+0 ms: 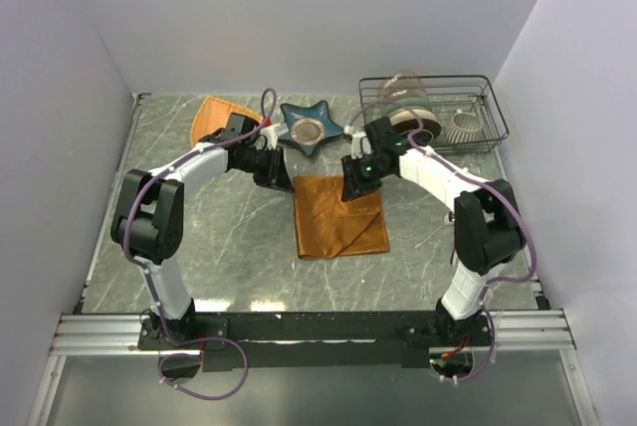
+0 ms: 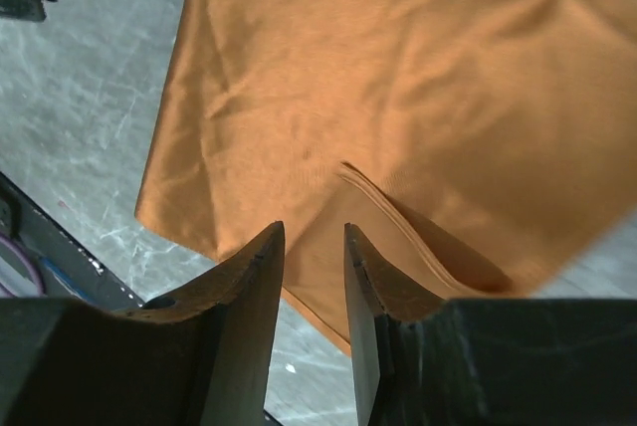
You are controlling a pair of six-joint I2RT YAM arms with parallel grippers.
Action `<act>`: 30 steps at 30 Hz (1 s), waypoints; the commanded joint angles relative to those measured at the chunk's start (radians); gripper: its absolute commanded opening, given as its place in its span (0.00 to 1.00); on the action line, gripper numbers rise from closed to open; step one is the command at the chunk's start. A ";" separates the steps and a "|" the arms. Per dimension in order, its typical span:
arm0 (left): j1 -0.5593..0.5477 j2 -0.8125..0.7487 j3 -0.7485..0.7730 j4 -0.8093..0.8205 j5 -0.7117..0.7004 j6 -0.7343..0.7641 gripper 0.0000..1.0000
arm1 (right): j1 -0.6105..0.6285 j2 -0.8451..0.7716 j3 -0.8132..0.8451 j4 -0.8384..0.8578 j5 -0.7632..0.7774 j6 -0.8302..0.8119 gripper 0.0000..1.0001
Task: Fold the napkin into a case and place the utensils inside
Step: Smooth out the square-folded napkin at the center of the board.
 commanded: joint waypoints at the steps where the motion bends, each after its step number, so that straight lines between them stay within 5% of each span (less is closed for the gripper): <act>1: -0.005 0.048 -0.001 0.140 0.077 -0.190 0.17 | 0.048 0.077 0.065 0.028 0.072 0.038 0.39; 30: -0.089 0.282 0.093 0.099 -0.039 -0.262 0.01 | 0.097 0.188 -0.029 0.017 0.117 -0.040 0.36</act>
